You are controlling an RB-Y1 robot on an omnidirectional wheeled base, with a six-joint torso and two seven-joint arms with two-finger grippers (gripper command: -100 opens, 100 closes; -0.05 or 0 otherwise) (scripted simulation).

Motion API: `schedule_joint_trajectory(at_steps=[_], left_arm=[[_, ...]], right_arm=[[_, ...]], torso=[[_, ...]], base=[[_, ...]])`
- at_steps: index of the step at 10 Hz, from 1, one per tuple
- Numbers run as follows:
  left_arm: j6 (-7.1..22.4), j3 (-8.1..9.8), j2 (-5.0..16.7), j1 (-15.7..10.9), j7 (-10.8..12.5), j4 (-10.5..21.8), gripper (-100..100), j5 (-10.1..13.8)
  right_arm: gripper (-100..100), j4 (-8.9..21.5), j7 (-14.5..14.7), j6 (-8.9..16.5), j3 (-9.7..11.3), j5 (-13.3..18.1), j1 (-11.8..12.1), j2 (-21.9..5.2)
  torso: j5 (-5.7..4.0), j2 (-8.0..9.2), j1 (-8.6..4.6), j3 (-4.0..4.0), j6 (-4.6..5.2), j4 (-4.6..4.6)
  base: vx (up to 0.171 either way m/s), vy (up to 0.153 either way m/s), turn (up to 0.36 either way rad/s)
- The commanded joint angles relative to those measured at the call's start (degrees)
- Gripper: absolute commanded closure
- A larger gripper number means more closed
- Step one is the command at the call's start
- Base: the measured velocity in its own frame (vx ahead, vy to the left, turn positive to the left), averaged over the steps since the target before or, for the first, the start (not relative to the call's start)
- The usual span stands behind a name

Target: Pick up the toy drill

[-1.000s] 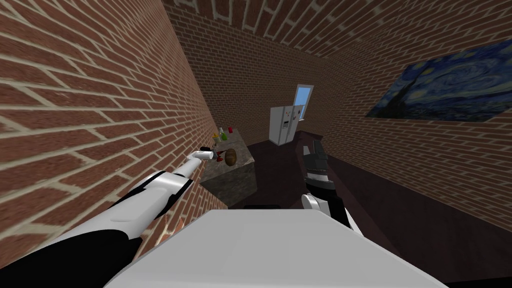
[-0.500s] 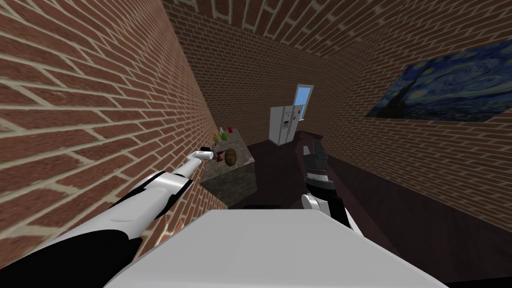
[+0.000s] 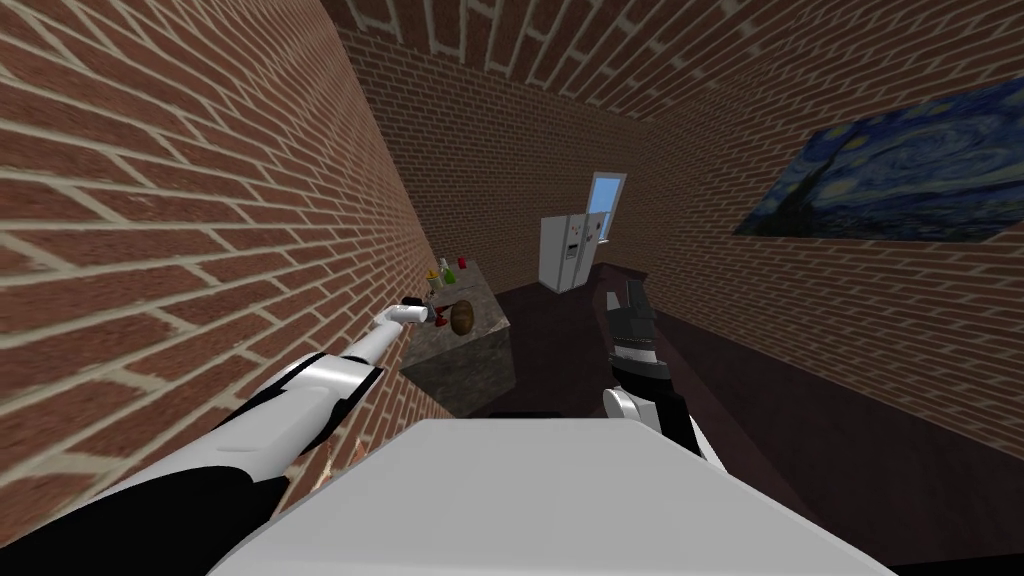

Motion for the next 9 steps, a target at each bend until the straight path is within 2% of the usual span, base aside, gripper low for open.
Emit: schedule_joint_trajectory(at_steps=[1, 2, 3, 4, 5, 7, 8, 9], left_arm=[[2.82, 2.86, -0.85, 2.86, 0.51, -2.86, 100, -1.61], [2.82, 3.61, -0.85, 5.17, 0.51, -6.27, 100, -1.61], [2.82, 3.61, -0.85, 5.17, 0.51, -7.86, 100, -1.61], [5.55, 6.39, -1.61, 7.77, 0.79, -9.62, 100, -3.14], [5.55, 7.21, -1.61, 9.09, 0.79, -10.98, 100, -3.14], [5.55, 7.21, -1.61, 9.94, 0.79, -14.36, 100, -3.14], [8.29, 10.04, -2.37, 12.53, 1.07, -16.13, 100, -4.67], [8.29, 10.81, -2.37, 14.27, 1.07, -18.03, 100, -4.67]], right_arm=[[0, 0.0, 0.0, 0.0, 0.0, 0.0, 0.0, 0.0], [0, 0.0, 0.0, 0.0, 0.0, 0.0, 0.01, 0.0], [0, 0.0, 0.0, 0.0, 0.0, 0.0, 0.01, 0.0], [0, 0.0, 0.0, 0.0, 0.0, 0.0, 0.0, 0.0], [0, 0.0, 0.0, 0.0, 0.0, 0.0, 0.0, 0.0], [0, 0.0, 0.0, 0.0, 0.0, 0.0, 0.0, 0.0], [0, 0.0, 0.0, 0.0, 0.0, 0.0, 0.0, 0.0], [0, 0.0, 0.0, 0.0, 0.0, 0.0, 0.0, 0.0]], torso=[[0.0, 0.0, 0.0, 0.0, 0.0, 0.0], [0.1, -0.11, 0.05, -0.11, -0.07, -0.12], [0.24, -0.23, 0.1, -0.24, -0.02, -0.27], [0.29, -0.29, 0.11, -0.3, 0.08, -0.32], [0.41, -0.46, 0.14, -0.45, 0.11, -0.47], [0.65, -0.61, 0.27, -0.65, 0.16, -0.71], [0.65, -0.62, 0.25, -0.66, 0.23, -0.7], [0.71, -0.74, 0.35, -0.75, 0.14, -0.78]], base=[[0.046, 0.006, -0.035], [0.069, 0.013, 0.01], [0.03, 0.006, 0.023], [0.062, 0.007, -0.022], [0.064, 0.008, -0.01], [0.013, 0.004, 0.004], [0.048, 0.017, -0.033], [0.065, 0.014, -0.009]])
